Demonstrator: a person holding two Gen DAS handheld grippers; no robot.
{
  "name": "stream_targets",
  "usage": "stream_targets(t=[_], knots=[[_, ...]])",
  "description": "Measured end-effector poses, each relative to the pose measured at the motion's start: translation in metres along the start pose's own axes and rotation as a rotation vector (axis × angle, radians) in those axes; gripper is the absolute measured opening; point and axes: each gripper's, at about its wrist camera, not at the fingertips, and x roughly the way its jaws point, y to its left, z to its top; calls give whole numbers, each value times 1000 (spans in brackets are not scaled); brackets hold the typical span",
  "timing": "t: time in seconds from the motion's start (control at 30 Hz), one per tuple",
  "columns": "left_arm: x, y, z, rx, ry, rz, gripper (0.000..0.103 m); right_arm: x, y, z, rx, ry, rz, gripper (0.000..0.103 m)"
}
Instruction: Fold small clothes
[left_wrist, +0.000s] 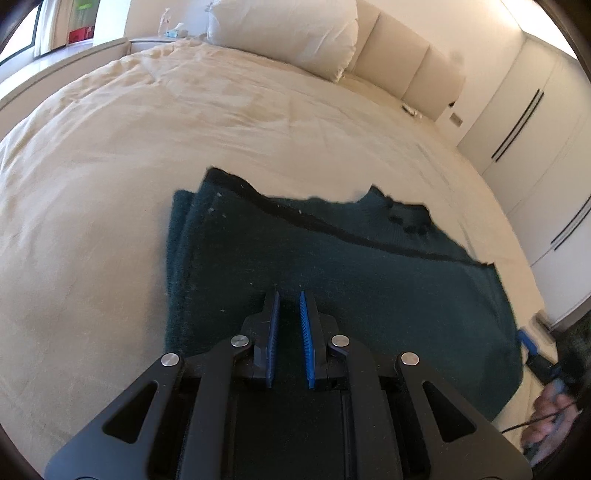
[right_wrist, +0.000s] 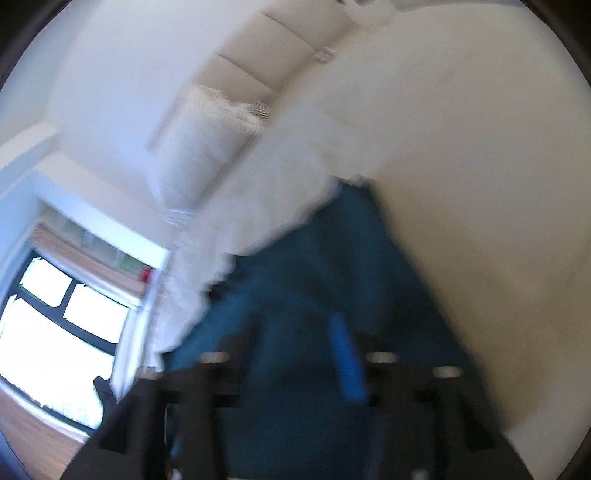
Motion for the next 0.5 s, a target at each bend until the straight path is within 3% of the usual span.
stream_targets(t=[0.07,0.17,0.23,0.27,0.3,0.33,0.4,0.47,0.5], knots=[[0,-2,-3,-15,-2,3,11,26,27,-9,-23,89,125,63],[-11,-13,-16,-26,3,-58,11,70,55,-48,-16,285,270,62],[-21,-24,-29,2,-4,-111,11,99,67,-83,-51,415,306,60],[-25,-32,-38,51,-3,-109,11,108,66,-93,-55,449,293,49],[-25,-36,-45,96,2,-75,11,116,60,-101,-54,465,259,27],[-25,-36,-50,120,1,-43,11,116,52,-100,-40,449,240,20],[-28,-14,-53,59,-3,-77,11,108,28,-89,37,425,253,17],[-33,17,-53,-48,-4,-106,11,83,2,-71,59,322,206,16],[-37,26,-53,-67,-11,-106,11,67,-16,-62,75,266,182,11]])
